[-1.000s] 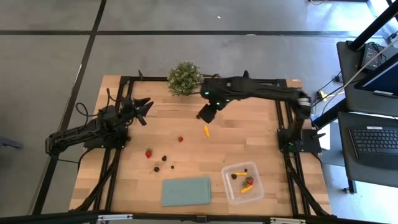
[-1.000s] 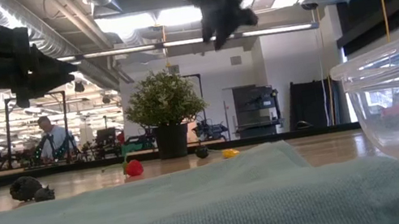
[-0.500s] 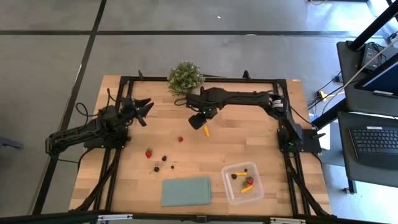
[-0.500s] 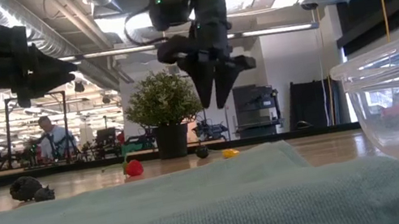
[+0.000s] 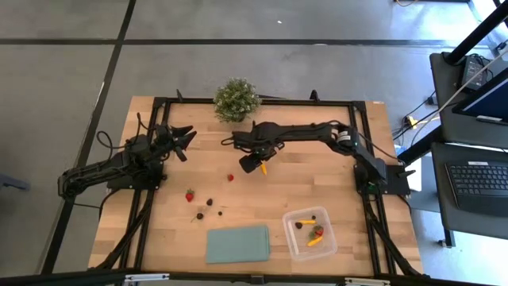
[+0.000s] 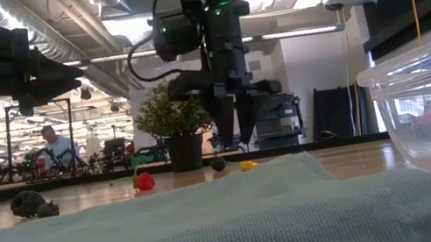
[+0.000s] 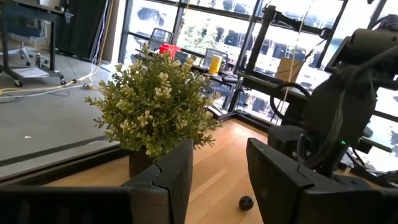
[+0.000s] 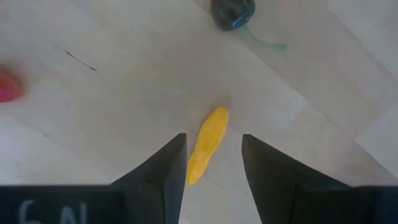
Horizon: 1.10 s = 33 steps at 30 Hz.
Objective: Pick and placing Produce into tupperware
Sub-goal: Put the yellow corn into the transparent bin
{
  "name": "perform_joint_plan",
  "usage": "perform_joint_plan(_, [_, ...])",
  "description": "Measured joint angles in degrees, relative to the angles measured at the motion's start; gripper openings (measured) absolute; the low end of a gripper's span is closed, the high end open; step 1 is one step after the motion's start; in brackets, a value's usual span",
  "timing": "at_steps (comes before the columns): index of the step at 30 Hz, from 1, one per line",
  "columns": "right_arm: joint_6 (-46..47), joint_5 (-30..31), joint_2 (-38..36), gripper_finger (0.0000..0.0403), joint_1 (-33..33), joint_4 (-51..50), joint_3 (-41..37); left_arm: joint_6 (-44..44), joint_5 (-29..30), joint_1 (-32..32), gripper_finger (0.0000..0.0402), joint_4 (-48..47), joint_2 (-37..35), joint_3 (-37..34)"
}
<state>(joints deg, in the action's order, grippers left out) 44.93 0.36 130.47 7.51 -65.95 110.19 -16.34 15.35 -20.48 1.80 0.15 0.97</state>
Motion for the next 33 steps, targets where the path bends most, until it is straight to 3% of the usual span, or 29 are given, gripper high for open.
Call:
perform_joint_plan(13, [1.39, -1.77, 0.9, 0.0156, -0.66, -1.08, -0.08, 0.02, 0.0, 0.0, 0.0143, -0.13, 0.0, -0.01])
perform_joint_plan(23, [2.74, -5.43, 0.6, 0.0156, -0.9, 5.6, -7.93, 0.02, 0.0, 0.0, 0.0143, -0.14, 0.01, -0.01])
perform_joint_plan(33, [1.39, -2.72, 0.4, 0.0156, -2.25, 7.58, -10.01, 0.02, -0.01, 0.0, 0.0143, -0.15, 0.01, -0.01])
